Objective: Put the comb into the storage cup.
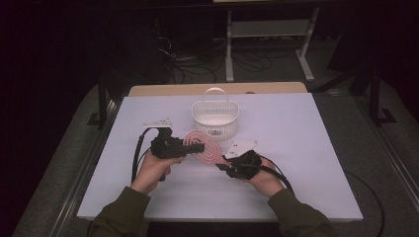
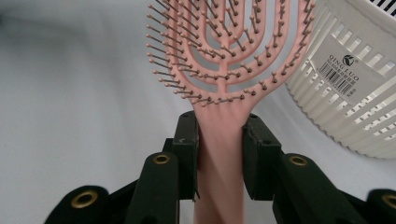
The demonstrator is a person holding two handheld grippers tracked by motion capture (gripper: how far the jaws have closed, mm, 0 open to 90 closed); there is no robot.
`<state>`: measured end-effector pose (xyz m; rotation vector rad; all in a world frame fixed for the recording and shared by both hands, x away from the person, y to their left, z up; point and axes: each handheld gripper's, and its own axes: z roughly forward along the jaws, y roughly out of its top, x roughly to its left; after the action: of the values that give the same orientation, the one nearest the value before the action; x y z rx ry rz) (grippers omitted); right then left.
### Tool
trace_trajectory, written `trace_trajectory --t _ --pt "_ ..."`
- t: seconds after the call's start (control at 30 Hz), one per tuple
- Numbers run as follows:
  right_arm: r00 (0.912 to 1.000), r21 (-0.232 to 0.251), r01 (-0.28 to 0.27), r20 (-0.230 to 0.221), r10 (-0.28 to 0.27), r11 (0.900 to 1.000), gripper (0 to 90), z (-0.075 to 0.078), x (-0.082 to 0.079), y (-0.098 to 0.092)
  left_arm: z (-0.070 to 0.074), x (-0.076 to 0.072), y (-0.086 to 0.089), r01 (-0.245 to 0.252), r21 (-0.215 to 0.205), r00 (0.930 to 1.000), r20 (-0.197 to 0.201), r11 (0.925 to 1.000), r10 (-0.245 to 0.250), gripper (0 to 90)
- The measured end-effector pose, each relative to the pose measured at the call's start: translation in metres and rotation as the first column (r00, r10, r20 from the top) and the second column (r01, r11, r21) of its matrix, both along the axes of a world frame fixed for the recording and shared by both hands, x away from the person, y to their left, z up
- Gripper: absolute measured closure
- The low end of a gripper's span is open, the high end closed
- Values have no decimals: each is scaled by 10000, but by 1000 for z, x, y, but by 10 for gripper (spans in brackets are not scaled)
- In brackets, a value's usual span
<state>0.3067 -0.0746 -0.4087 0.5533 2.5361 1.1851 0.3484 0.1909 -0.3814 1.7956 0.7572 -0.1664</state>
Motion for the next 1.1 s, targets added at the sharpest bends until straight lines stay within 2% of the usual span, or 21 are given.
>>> trace_trajectory --t 0.47,0.8,0.97,1.1 --pt "10000 120 13 -34 -12 9999 683 0 1 -1 4 -3 0 116 -240 9999 81 9996 -115 641" --pt "9996 508 115 -277 -101 9986 659 1 2 -3 5 -3 1 80 -370 9999 80 9993 -77 643" --pt "9987 787 283 -439 -248 9965 608 2 3 -5 5 -3 4 -13 -365 9999 122 9993 17 644" --pt "9976 932 507 -521 -460 9944 541 2 4 -7 6 -2 6 -43 -549 10000 54 9985 46 644"
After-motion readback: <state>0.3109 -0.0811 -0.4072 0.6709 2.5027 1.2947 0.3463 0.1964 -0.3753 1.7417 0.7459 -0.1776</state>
